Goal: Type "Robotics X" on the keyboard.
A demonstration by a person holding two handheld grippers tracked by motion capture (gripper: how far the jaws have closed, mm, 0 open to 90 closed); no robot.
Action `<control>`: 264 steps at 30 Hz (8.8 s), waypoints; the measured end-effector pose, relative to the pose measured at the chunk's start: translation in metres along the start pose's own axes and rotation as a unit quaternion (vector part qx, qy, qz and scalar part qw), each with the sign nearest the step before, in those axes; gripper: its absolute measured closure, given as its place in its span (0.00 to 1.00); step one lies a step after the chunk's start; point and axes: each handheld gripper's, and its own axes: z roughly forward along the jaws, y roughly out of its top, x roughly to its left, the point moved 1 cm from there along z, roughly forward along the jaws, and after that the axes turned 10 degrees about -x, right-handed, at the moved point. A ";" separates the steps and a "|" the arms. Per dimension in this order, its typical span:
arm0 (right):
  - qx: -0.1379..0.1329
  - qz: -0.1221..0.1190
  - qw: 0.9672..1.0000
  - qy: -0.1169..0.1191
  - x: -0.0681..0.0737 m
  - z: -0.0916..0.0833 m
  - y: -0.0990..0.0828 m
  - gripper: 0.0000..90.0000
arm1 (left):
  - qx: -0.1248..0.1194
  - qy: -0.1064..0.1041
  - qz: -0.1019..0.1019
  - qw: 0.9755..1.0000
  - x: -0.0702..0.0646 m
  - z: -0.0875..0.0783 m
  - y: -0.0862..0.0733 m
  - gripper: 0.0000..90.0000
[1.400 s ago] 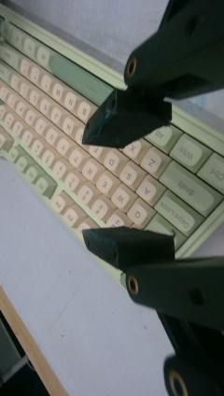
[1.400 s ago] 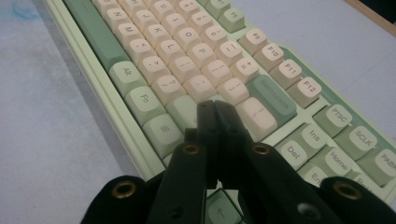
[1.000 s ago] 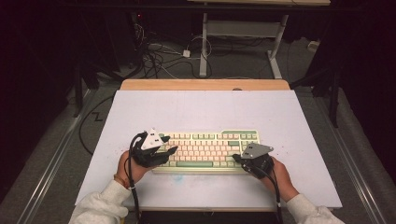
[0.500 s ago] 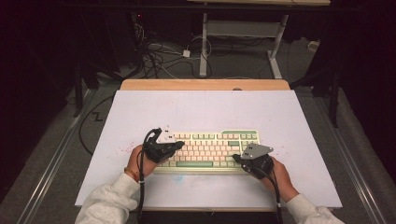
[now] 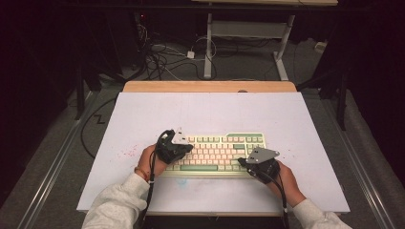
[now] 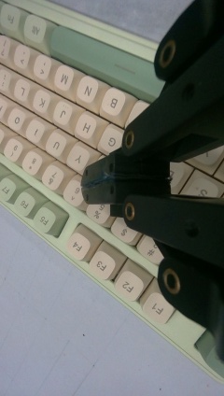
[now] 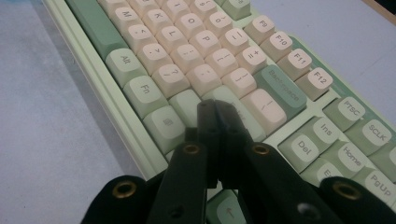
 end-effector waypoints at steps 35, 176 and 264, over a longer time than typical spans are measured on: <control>-0.045 0.007 0.999 -0.011 -0.008 -0.025 0.012 1.00 | -0.053 0.031 0.029 0.998 -0.007 -0.028 0.007 0.97; -0.145 0.003 0.989 -0.043 0.008 -0.015 0.054 0.25 | -0.073 0.095 0.021 0.993 -0.027 -0.082 -0.086 0.21; -0.122 0.012 0.989 -0.080 0.003 -0.075 -0.012 0.21 | -0.047 -0.004 0.059 0.997 -0.035 -0.019 0.009 0.97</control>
